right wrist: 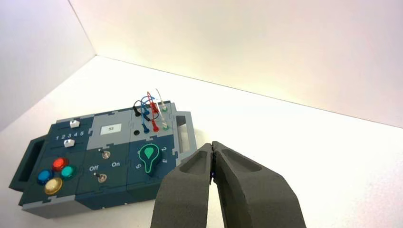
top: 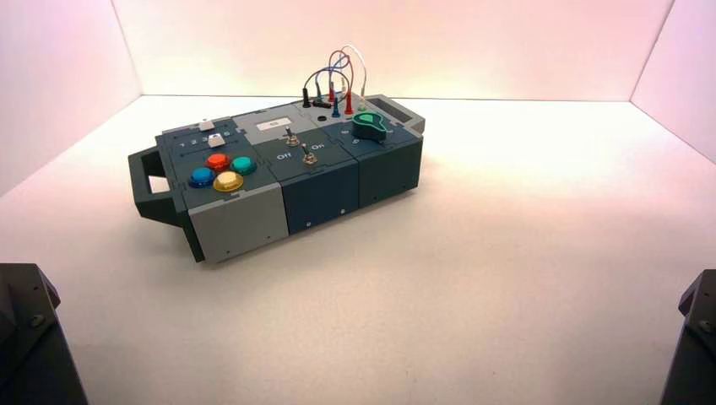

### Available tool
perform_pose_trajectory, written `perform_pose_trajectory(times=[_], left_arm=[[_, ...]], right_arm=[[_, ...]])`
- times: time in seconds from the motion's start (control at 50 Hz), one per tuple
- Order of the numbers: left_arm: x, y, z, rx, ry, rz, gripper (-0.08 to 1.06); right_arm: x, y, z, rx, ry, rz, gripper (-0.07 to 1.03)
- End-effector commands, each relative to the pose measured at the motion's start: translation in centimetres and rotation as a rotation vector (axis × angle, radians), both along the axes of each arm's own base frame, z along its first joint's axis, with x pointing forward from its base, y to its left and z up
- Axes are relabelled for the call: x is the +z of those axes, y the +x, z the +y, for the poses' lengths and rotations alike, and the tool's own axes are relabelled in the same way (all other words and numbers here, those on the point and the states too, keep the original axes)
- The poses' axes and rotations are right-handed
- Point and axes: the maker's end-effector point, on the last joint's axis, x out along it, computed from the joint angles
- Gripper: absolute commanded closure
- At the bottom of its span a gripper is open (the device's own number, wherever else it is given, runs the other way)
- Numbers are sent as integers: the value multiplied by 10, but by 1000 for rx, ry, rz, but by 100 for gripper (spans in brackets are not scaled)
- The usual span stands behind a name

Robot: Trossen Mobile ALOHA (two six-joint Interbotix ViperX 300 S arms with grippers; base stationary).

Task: Open left gripper.

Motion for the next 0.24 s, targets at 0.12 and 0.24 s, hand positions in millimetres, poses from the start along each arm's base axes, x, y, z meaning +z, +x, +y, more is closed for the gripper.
perform_pose_trajectory(times=[0.12,0.24], left_arm=[[15,6,1,8,-6,-28,-5],[11,7,1,8,-5,-14,-5]], right_arm=[[11,4,2,3,10,-26,99],[11,4,2,3,9,-24,99]])
